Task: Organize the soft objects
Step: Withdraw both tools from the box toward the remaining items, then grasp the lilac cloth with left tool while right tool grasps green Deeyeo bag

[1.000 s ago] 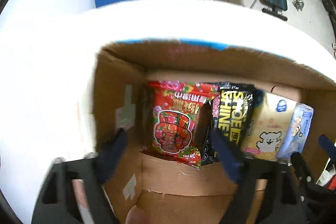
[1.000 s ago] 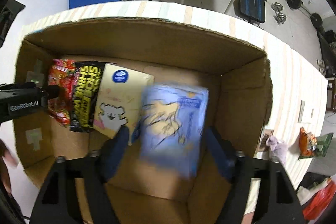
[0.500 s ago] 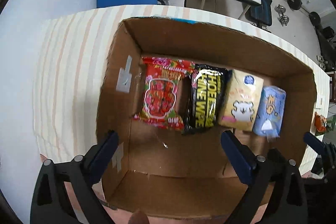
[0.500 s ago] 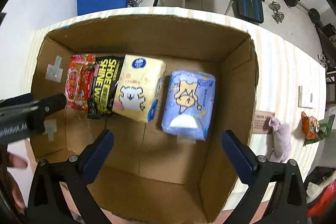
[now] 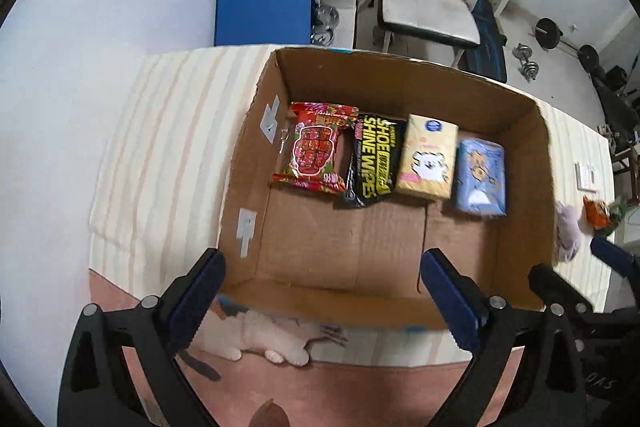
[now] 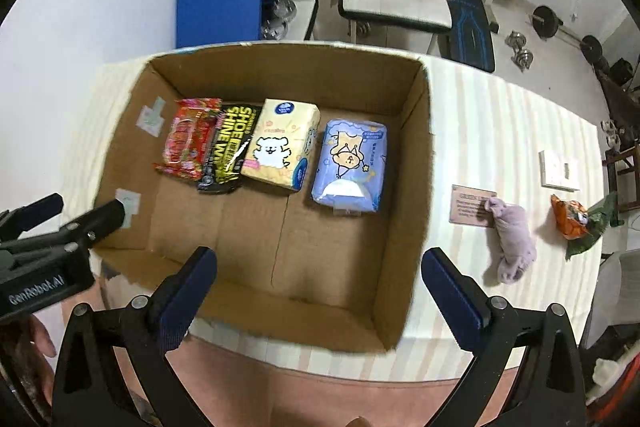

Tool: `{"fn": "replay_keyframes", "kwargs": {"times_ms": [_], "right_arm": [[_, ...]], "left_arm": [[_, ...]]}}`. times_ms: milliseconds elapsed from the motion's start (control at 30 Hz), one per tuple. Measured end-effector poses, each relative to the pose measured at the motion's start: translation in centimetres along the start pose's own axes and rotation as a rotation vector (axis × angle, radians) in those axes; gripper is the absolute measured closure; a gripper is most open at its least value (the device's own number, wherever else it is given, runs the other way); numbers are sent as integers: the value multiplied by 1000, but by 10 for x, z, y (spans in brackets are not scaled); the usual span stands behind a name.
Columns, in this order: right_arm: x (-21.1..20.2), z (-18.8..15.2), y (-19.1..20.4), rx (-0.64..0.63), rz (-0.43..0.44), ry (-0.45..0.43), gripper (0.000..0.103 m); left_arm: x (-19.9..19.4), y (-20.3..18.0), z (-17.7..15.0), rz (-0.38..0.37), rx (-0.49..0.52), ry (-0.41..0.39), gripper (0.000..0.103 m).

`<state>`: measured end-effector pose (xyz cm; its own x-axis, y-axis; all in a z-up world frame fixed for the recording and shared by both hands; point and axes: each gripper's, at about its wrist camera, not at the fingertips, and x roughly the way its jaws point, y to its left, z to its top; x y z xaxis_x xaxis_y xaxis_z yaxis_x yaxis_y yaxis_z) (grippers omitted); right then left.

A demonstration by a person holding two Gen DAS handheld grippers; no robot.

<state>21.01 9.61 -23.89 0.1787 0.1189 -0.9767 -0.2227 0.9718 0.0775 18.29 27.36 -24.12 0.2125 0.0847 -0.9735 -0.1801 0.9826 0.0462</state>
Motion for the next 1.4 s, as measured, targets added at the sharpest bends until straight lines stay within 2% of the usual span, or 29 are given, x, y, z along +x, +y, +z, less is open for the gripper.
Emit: {"fn": "replay_keyframes", "kwargs": {"times_ms": [300, 433, 567, 700, 867, 933, 1033, 1133, 1233, 1400], "right_arm": [[-65, -36, -11, 24, 67, -91, 0], [-81, -44, -18, 29, 101, -112, 0], [-92, -50, -41, 62, 128, -127, 0], [-103, -57, -100, 146, 115, -128, 0], [-113, -66, -206, 280, 14, -121, 0], [-113, -68, -249, 325, -28, -109, 0], [-100, -65, -320, 371, -89, -73, 0], [-67, -61, -368, 338, -144, 14, 0], [-20, -55, -409, 250, -185, 113, 0], [37, -41, -440, 131, -196, 202, 0]], "left_arm": [[-54, -9, -27, 4, -11, -96, 3], [-75, -18, -31, -23, -31, -131, 3], [-93, -51, -27, -87, -22, -133, 3], [-95, -106, -21, -160, 0, -121, 3], [-62, -205, -8, -280, 96, 2, 3], [-36, -247, -4, -327, 128, 65, 3], [3, -290, -2, -328, 131, 150, 3], [49, -327, -1, -318, 122, 246, 3], [91, -354, -4, -292, 99, 320, 3], [134, -373, -8, -273, 44, 394, 3]]}}
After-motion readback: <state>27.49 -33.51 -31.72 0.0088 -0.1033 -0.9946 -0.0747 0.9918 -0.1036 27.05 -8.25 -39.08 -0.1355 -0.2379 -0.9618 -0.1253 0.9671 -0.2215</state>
